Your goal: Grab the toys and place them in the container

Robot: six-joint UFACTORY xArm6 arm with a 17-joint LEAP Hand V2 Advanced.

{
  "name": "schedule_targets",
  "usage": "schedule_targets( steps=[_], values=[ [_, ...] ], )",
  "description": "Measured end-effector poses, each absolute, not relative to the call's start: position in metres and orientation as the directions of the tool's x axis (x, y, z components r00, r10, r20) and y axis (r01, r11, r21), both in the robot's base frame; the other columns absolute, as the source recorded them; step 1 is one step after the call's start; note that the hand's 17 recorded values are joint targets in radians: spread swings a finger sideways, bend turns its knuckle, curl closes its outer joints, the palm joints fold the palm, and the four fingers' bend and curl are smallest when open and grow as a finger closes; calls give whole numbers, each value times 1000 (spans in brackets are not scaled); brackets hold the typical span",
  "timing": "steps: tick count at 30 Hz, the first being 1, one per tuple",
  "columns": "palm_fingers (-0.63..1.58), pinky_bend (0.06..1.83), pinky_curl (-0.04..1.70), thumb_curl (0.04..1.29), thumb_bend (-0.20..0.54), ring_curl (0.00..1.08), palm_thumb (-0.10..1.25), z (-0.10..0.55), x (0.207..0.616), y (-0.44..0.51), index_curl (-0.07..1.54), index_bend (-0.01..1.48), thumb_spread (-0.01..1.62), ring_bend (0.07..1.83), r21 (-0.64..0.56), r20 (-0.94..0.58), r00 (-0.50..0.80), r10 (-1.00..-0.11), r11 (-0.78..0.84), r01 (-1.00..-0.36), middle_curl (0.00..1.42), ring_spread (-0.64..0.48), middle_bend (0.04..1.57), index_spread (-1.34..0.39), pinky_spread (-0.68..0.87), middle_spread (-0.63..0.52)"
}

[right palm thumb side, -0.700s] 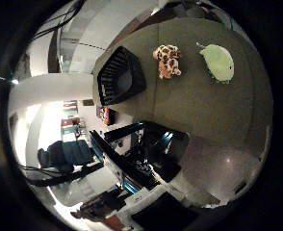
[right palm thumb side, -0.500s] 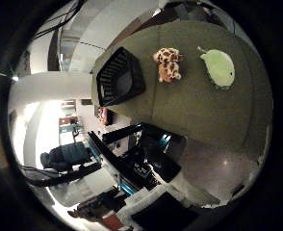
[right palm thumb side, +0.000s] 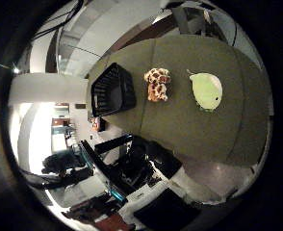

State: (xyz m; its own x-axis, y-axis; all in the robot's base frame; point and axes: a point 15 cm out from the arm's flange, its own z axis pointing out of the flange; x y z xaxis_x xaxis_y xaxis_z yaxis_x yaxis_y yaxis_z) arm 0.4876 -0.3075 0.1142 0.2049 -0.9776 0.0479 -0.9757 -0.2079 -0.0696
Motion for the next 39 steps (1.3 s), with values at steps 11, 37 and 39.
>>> schedule_targets(
  steps=[11, 37, 39],
  values=[
    [61, 453, 172, 300, -24, 269, 536, 36, 543, -308, 310, 176, 1087, 207, -37, 15, 150, -989, -150, -988, 292, 192, 184, -388, 365, 61],
    [207, 491, 151, 312, -20, 269, 572, -127, 504, -326, 316, 182, 1065, 230, 81, -26, 19, -999, -21, -997, 295, 216, 190, -349, 421, 63],
    [258, 524, 148, 319, -18, 267, 604, -136, 501, -328, 323, 188, 1059, 232, 82, -18, 18, -1000, -20, -996, 293, 224, 184, -343, 445, 54]
  ],
)
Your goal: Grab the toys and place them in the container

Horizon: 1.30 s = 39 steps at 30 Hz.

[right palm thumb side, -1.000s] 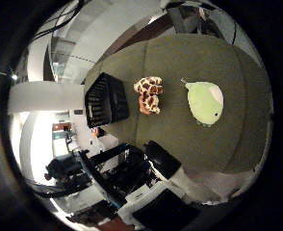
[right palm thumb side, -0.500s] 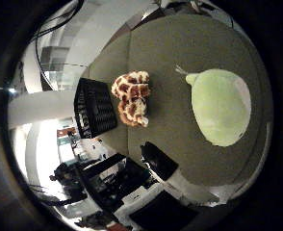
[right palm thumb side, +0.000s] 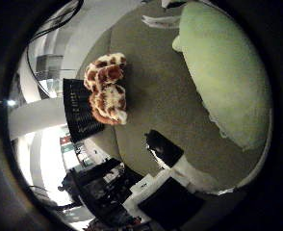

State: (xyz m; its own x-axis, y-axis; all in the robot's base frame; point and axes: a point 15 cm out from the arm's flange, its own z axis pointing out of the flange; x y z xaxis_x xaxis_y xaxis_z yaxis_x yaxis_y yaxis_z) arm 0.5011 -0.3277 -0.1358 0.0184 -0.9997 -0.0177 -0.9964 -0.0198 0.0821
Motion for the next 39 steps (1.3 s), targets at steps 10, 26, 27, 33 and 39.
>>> schedule_targets(
  steps=[10, 26, 27, 33, 39],
  values=[
    [1336, 1165, 276, 370, -11, 506, 838, -144, 496, -329, 467, 390, 999, 937, 100, -1, 13, -1000, -13, -995, 537, -261, 711, -455, -250, -255],
    [1075, 1574, 600, 541, -11, 811, 1084, 30, 537, -383, 978, 1032, 1034, 1349, -94, 99, -24, -995, 14, -995, 898, -252, 1261, -333, -169, -206],
    [1074, 1571, 606, 547, -12, 815, 1084, 45, 536, -378, 983, 1032, 1034, 1348, -100, 98, -24, -995, 14, -995, 900, -250, 1265, -329, -169, -204],
    [1074, 1550, 653, 584, -12, 841, 1078, 142, 533, -325, 1004, 1023, 1038, 1335, -146, 95, 11, -995, -25, -989, 901, -247, 1274, -311, -170, -191],
    [1077, 1525, 690, 607, -13, 860, 1074, 212, 530, -211, 1017, 1015, 1039, 1330, -185, 40, 122, -992, -127, -974, 898, -249, 1274, -297, -173, -186]
  ],
)
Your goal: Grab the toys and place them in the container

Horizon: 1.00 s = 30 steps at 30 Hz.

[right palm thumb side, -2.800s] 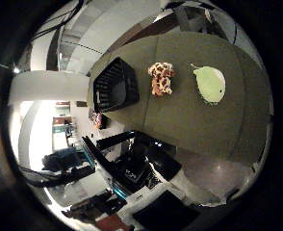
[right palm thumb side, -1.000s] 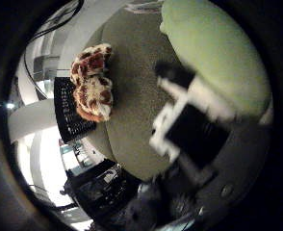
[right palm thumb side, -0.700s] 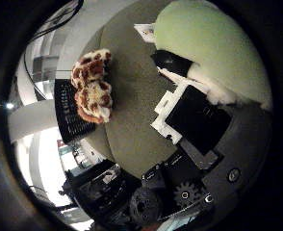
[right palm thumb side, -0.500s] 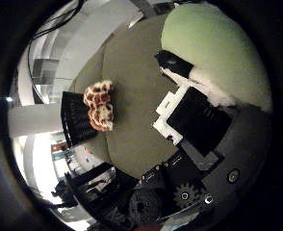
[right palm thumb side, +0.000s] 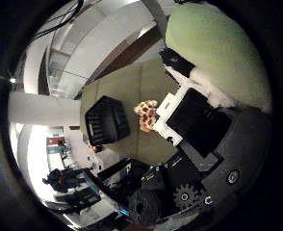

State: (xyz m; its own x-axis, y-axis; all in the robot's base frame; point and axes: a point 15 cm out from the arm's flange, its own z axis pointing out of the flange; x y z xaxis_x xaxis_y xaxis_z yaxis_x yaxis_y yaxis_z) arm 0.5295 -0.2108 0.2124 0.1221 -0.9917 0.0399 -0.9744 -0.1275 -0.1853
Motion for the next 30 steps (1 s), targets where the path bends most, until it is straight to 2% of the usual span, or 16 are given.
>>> schedule_targets(
  steps=[6, 10, 15, 23, 30],
  values=[
    [1080, 1512, 720, 620, -14, 875, 1071, 249, 509, -76, 1029, 1011, 1040, 1321, -230, -20, 279, -960, -267, -936, 897, -252, 1272, -292, -175, -184],
    [1087, 1497, 737, 628, -13, 878, 1080, 250, 465, 12, 1036, 1004, 1038, 1320, -234, -65, 377, -924, -353, -906, 897, -250, 1276, -291, -176, -184],
    [1088, 1486, 754, 632, -13, 880, 1080, 217, 406, 105, 1042, 998, 1037, 1318, -185, -112, 467, -877, -444, -877, 895, -249, 1277, -291, -178, -183],
    [1090, 1466, 780, 640, -12, 882, 1080, 166, 384, 196, 1048, 993, 1030, 1316, -262, -79, 560, -825, -525, -810, 891, -249, 1282, -293, -184, -181],
    [1082, 1459, 801, 641, -20, 886, 1056, 138, 397, 223, 1055, 991, 1029, 1314, -320, -43, 588, -808, -546, -774, 892, -251, 1278, -295, -186, -182]
  ],
)
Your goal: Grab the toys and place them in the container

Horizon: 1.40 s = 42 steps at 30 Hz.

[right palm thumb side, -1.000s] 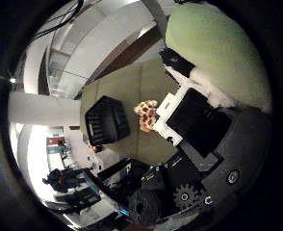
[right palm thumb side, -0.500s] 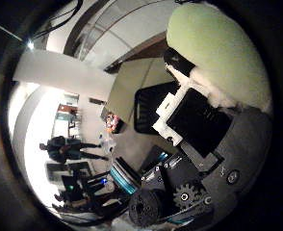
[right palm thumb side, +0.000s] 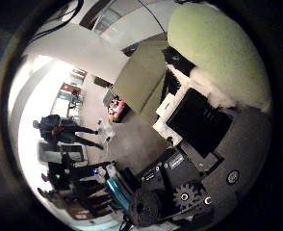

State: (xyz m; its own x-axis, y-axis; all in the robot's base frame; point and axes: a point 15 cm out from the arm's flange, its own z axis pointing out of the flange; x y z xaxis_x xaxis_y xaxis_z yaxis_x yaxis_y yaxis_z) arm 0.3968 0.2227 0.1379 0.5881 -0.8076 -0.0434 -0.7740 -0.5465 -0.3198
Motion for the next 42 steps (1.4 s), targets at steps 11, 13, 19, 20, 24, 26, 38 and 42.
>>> schedule_targets(
  steps=[11, 13, 19, 20, 24, 26, 38, 42],
  values=[
    [587, 1432, 743, 566, -28, 749, 838, 124, 406, 231, 917, 415, 964, 1244, -409, 18, 613, -790, -565, -717, 789, -269, 891, -399, -308, -225],
    [420, 1297, 703, 541, -28, 713, 805, 120, 402, 230, 857, 339, 1011, 1197, -401, 20, 621, -784, -575, -713, 768, -260, 845, -419, -334, -223],
    [34, 971, 574, 467, -33, 549, 696, 124, 407, 231, 688, 401, 1076, 843, -421, 43, 642, -765, -597, -683, 600, -149, 583, -447, 90, -109],
    [28, 945, 550, 457, -31, 523, 685, 124, 407, 231, 658, 391, 1080, 800, -420, 45, 646, -762, -601, -680, 576, -127, 557, -446, 147, -96],
    [39, 836, 451, 384, -39, 411, 576, 122, 405, 231, 529, 329, 1066, 634, -412, 47, 655, -754, -612, -675, 464, 10, 424, -431, 338, -38],
    [49, 796, 416, 348, -48, 381, 495, 122, 405, 231, 491, 300, 1048, 587, -411, 49, 659, -751, -616, -672, 434, 53, 388, -428, 379, -31],
    [250, 623, 232, 299, -23, 274, 443, 142, 445, 155, 384, 187, 1028, 443, -436, 112, 603, -790, -585, -684, 360, 71, 289, -414, 417, -37],
    [275, 612, 192, 293, -27, 257, 444, 140, 459, 70, 366, 180, 1031, 423, -397, 134, 528, -839, -534, -747, 354, 57, 276, -408, 407, -44]
  ],
)
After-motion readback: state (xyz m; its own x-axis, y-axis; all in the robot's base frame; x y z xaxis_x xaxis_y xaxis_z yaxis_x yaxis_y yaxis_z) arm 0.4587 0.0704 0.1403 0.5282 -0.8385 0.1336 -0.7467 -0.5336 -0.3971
